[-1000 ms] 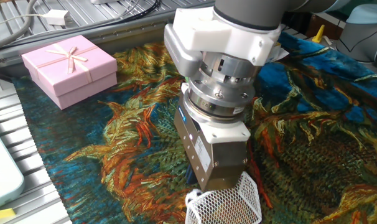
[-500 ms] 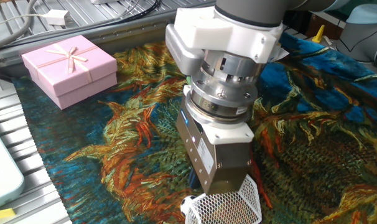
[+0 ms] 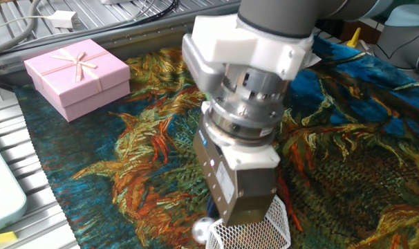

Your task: Push the soccer ball into the goal

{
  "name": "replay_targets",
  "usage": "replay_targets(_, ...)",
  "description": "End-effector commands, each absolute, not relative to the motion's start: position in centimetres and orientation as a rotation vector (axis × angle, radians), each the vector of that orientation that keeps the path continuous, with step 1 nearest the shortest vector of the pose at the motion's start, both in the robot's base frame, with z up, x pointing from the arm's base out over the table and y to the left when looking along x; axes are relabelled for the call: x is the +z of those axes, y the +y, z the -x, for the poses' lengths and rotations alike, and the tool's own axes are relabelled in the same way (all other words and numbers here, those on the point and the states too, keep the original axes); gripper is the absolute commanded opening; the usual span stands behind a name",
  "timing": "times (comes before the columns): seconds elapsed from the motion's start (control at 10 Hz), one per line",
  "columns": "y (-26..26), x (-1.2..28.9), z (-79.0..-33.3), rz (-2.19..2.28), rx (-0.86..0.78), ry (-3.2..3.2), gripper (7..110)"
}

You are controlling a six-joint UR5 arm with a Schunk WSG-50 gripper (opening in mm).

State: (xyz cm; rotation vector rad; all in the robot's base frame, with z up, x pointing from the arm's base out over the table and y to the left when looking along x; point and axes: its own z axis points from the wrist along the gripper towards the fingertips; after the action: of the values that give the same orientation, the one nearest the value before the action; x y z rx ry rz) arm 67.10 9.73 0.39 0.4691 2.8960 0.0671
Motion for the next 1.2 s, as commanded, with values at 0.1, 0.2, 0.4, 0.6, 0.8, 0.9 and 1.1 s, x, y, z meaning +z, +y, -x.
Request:
replay_targets(0.1,9.2,-0.1,-68.7,-0.451,0.045,2.885,7)
replay_targets(0.2,9.2,-0.1,-68.7,-0.448,0.045,2.886,7)
replay_targets(0.4,8.2,0.2,-69.6,-0.413,0.017,2.879,7)
replay_targets(0.6,7.2,2.0,-71.0,-0.359,0.012,2.880,7)
replay_targets(0.8,6.1,4.3,-73.2,-0.306,0.032,2.870,7)
replay_targets(0.9,5.9,5.0,-75.0,-0.297,0.047,2.850,7)
replay_targets(1.1,6.7,6.3,-77.8,-0.309,0.113,2.836,7)
